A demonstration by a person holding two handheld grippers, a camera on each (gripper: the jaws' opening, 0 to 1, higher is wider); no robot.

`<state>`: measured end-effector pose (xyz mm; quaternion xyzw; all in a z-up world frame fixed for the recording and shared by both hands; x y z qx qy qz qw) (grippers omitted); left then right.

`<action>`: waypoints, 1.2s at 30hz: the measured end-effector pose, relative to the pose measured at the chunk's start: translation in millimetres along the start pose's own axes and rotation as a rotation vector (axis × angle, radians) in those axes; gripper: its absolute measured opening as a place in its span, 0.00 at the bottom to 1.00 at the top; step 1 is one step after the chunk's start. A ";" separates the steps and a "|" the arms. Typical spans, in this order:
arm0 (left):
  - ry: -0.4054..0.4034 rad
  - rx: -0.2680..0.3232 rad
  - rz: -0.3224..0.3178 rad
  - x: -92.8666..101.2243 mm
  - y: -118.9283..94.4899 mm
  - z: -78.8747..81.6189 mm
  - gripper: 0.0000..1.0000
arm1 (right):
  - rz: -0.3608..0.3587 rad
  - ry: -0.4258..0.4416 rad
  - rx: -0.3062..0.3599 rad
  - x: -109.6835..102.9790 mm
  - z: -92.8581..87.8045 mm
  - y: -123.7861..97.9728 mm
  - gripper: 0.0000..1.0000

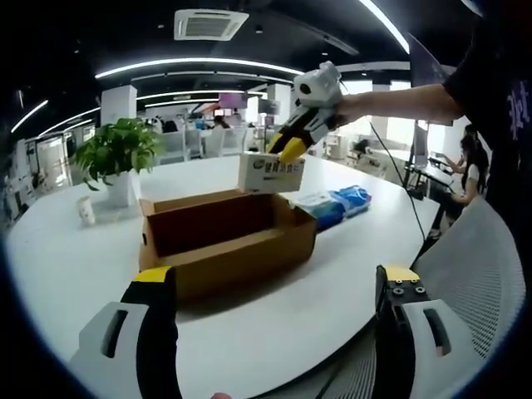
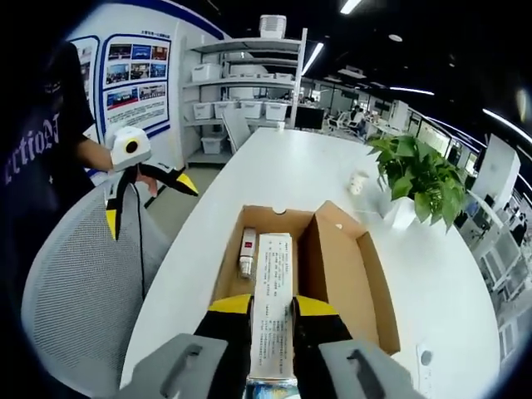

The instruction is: Operate the shoe box by opening the lid, removing the specified soft item, and placing it in the target area until the item is outside and the box remains undamaged.

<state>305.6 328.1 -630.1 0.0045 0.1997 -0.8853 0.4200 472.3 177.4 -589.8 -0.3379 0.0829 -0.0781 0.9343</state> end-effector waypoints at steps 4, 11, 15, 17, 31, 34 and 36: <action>0.003 -0.001 0.005 -1.0 0.0 -0.3 0.99 | -0.017 0.002 0.002 5.2 -2.8 -9.3 0.13; 0.009 -0.003 0.012 -2.2 0.3 -0.9 0.99 | -0.046 0.003 0.006 15.9 -8.1 -29.5 0.13; 0.010 -0.007 0.012 -2.2 0.7 -1.1 0.99 | -0.061 0.005 0.007 22.2 -10.9 -38.9 0.13; 0.008 -0.008 0.011 -2.1 0.9 -1.3 0.99 | -0.069 0.004 0.006 25.2 -12.7 -43.3 0.13; 0.005 -0.012 0.011 -2.5 1.1 -1.7 0.99 | -0.122 0.005 -0.006 44.4 -27.0 -66.6 0.13; 0.005 -0.012 0.011 -2.7 0.8 -1.9 0.99 | -0.133 0.008 -0.012 49.3 -32.2 -71.9 0.13; 0.004 -0.012 0.012 -2.8 0.8 -1.9 0.99 | -0.144 0.007 -0.019 52.7 -36.7 -75.6 0.13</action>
Point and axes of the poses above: the point that each gripper's makers call its tool centre point, and the gripper's own axes: y roughly forward along the fingers, x roughly to its right, z roughly out of its top, the point moved 2 cm from there along -y, roughly backward along the fingers, and after that the axes turned 14 degrees about y, right-handed, at the moved point
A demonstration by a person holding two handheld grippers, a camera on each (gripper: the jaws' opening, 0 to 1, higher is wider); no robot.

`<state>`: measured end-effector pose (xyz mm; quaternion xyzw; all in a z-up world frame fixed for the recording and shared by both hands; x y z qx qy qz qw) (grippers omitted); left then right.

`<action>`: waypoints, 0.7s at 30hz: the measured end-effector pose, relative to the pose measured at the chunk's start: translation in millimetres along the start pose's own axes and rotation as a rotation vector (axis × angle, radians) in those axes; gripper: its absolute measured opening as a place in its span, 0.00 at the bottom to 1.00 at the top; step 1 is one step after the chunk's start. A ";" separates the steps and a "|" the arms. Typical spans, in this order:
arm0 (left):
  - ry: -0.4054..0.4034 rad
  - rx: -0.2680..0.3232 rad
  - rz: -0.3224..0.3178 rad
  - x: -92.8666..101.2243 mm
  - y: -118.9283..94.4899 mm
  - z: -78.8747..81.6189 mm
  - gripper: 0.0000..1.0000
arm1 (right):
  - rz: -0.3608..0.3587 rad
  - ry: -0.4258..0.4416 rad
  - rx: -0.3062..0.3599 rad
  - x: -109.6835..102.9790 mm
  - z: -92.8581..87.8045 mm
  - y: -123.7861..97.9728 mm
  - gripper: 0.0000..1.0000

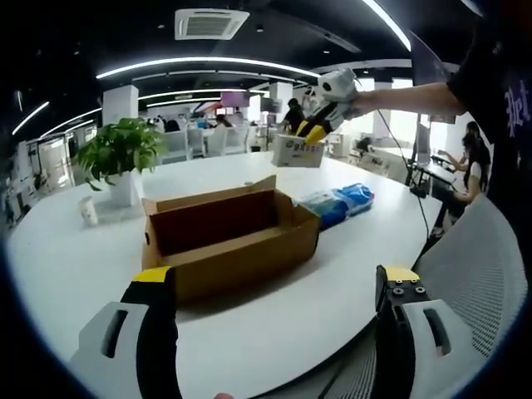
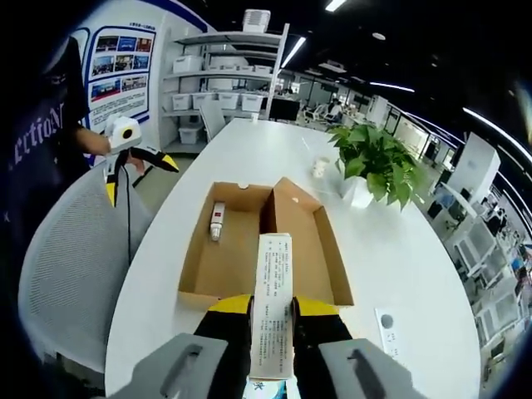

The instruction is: Operate the shoe box by opening the lid, removing the specified soft item, and placing it in the target area until the item is outside and the box remains undamaged.

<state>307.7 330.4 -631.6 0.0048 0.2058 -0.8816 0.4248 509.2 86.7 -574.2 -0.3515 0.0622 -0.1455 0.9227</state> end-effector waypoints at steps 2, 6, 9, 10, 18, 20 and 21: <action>0.002 0.000 0.000 0.0 0.0 0.0 0.99 | -0.007 0.004 -0.006 2.7 -3.9 -2.7 0.13; 0.003 -0.005 0.000 0.3 0.0 -0.5 0.99 | -0.020 0.006 -0.006 6.5 -8.0 -7.5 0.13; 0.006 -0.010 0.001 0.5 -0.1 -1.0 0.99 | -0.035 0.004 -0.010 11.1 -13.3 -11.7 0.13; 0.008 -0.012 0.000 0.9 -0.1 -1.2 0.99 | -0.038 0.004 -0.011 11.9 -14.2 -12.3 0.13; 0.009 -0.017 -0.008 2.9 0.3 -1.7 0.99 | -0.079 0.024 -0.028 28.4 -35.4 -21.9 0.13; 0.009 -0.017 -0.009 3.1 0.4 -1.6 0.99 | -0.088 0.024 -0.031 31.3 -39.9 -23.2 0.13; 0.009 -0.016 -0.009 3.2 0.4 -1.6 0.99 | -0.092 0.023 -0.035 32.7 -41.9 -23.6 0.13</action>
Point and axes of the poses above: the point that each gripper's makers call its tool centre point, and the gripper's own axes: y roughly forward along the fingers, x roughly to its right, z roughly out of its top, the point moved 2 cm from there along -y, roughly backward along the fingers, and after that the axes turned 14 degrees about y, right-handed, at the moved point
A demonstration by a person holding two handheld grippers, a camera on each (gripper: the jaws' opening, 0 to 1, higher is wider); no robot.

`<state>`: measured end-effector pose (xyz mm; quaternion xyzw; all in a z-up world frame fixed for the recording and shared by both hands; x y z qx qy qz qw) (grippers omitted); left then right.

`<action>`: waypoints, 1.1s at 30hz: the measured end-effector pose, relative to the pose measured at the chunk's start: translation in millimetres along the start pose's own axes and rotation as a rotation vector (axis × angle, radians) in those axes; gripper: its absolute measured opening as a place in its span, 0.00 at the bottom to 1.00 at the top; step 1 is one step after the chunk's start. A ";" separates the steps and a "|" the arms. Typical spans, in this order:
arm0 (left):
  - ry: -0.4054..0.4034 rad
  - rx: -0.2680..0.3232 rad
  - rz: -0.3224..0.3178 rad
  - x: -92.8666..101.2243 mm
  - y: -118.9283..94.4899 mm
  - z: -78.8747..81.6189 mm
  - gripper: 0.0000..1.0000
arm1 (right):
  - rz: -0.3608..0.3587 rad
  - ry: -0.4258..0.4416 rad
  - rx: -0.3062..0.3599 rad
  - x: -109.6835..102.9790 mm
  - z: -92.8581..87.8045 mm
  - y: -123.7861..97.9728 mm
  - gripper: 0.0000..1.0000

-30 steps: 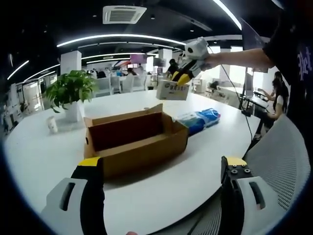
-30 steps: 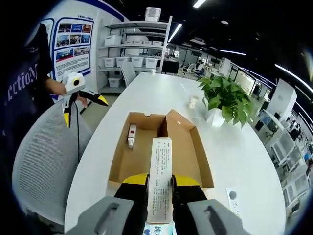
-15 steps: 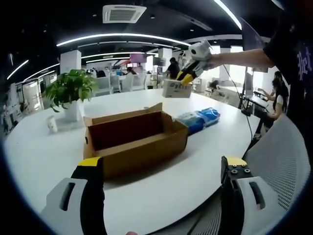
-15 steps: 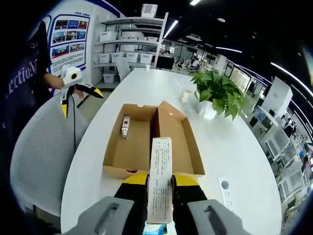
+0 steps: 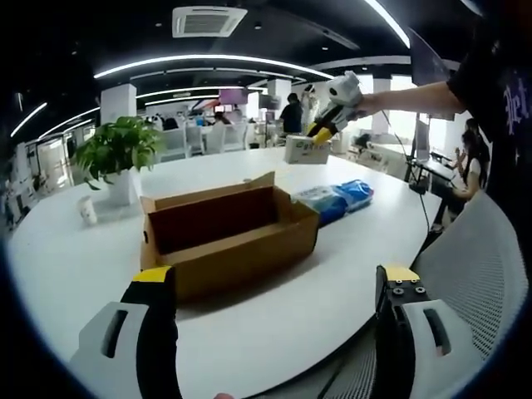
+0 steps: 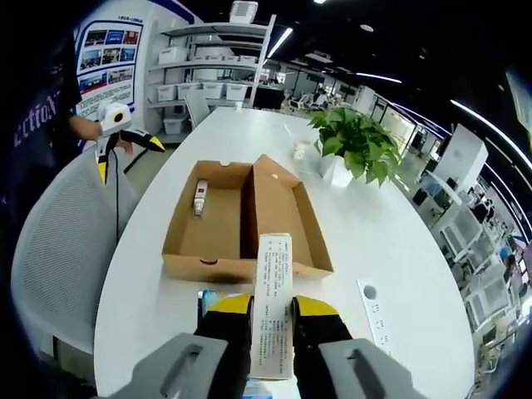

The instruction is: Operate the shoe box by opening the lid, removing the specified soft item, and placing it in the target area until the item is outside and the box remains undamaged.

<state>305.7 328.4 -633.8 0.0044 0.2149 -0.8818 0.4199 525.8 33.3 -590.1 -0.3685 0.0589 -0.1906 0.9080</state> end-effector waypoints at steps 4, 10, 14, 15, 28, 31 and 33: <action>0.001 -0.002 0.000 0.2 -0.1 -0.2 0.99 | -0.012 0.012 -0.011 6.6 -8.5 -1.0 0.13; 0.005 -0.008 0.001 0.3 0.0 -1.1 0.99 | -0.031 0.011 -0.030 12.7 -19.1 -3.4 0.13; 0.004 -0.009 0.000 0.4 0.1 -1.2 0.99 | -0.046 0.001 -0.051 19.1 -27.8 -5.6 0.13; 0.005 -0.009 0.000 0.3 0.1 -1.1 0.99 | -0.048 0.002 -0.059 20.0 -29.9 -5.9 0.13; 0.007 -0.020 -0.008 1.7 0.9 -2.4 0.99 | -0.082 0.004 -0.117 31.2 -55.7 -7.0 0.13; 0.007 -0.022 -0.008 1.8 0.8 -2.6 0.99 | -0.094 0.011 -0.122 36.7 -62.2 -7.1 0.13; 0.006 -0.022 -0.009 1.7 0.8 -2.8 0.99 | -0.102 0.009 -0.133 39.0 -67.3 -7.0 0.13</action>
Point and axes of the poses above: the point that each gripper's makers call its tool centre point, and the gripper's own axes: y roughly forward along the fingers, x roughly to its right, z roughly out of its top, the point moved 2 cm from there along -y, roughly backward along the fingers, and after that the axes turned 14 degrees about y, right-handed, at the moved point
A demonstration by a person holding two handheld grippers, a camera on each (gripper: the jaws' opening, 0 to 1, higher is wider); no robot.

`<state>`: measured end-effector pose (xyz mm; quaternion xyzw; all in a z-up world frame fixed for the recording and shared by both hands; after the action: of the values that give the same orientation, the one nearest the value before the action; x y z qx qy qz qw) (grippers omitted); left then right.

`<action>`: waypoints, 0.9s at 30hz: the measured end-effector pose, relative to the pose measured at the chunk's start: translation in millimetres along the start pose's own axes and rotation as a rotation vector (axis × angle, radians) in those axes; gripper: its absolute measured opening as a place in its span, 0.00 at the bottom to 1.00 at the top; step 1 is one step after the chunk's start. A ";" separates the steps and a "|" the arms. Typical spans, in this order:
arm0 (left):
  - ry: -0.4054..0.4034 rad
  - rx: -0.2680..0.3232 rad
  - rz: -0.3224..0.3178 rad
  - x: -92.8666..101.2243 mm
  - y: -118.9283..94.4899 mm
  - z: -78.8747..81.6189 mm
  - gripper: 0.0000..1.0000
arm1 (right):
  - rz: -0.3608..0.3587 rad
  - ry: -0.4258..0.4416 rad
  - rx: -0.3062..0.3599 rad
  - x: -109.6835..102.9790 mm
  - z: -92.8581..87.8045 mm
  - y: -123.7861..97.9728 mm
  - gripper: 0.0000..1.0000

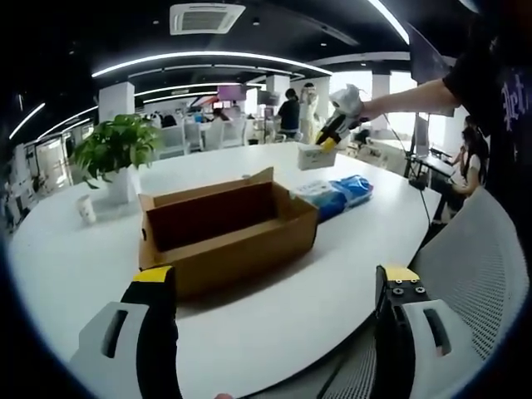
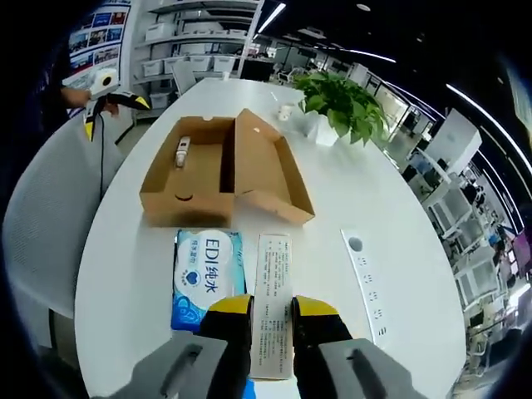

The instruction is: Operate the shoe box by opening the lid, removing the specified soft item, and placing it in the target area until the item is outside and the box remains undamaged.

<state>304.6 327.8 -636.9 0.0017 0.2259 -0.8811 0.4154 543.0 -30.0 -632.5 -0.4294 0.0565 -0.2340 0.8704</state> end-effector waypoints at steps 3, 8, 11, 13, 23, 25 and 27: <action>0.000 -0.002 -0.001 0.0 0.2 -0.5 0.99 | -0.015 -0.007 -0.025 3.2 -8.0 1.2 0.13; -0.005 -0.001 0.002 -0.7 0.3 -0.4 0.99 | -0.022 -0.024 -0.055 6.0 -17.8 2.7 0.13; -0.006 -0.002 0.002 -0.7 0.5 -0.6 0.99 | -0.029 -0.019 -0.070 9.3 -24.2 4.6 0.13; -0.008 -0.003 0.003 -0.9 0.6 -0.7 0.99 | -0.032 -0.017 -0.080 11.5 -28.8 6.6 0.13; -0.016 -0.010 0.009 -2.1 1.2 -2.1 0.99 | -0.051 -0.008 -0.129 19.8 -49.0 15.8 0.13; -0.016 -0.011 0.009 -2.1 1.3 -2.3 0.99 | -0.051 -0.010 -0.146 21.1 -54.3 17.6 0.13; -0.017 -0.013 0.010 -2.4 1.6 -2.4 0.99 | -0.051 -0.007 -0.153 22.5 -58.0 18.9 0.13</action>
<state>307.0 329.6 -639.2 -0.0075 0.2279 -0.8775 0.4218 552.3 -72.3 -681.0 -0.4968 0.0601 -0.2493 0.8291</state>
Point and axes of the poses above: the point that each gripper's makers call its tool centre point, and the gripper's own axes: y roughly forward along the fingers, x roughly to its right, z roughly out of its top, the point moved 2 cm from there along -y, roughly backward along the fingers, and after that the axes turned 14 degrees about y, right-handed, at the moved point
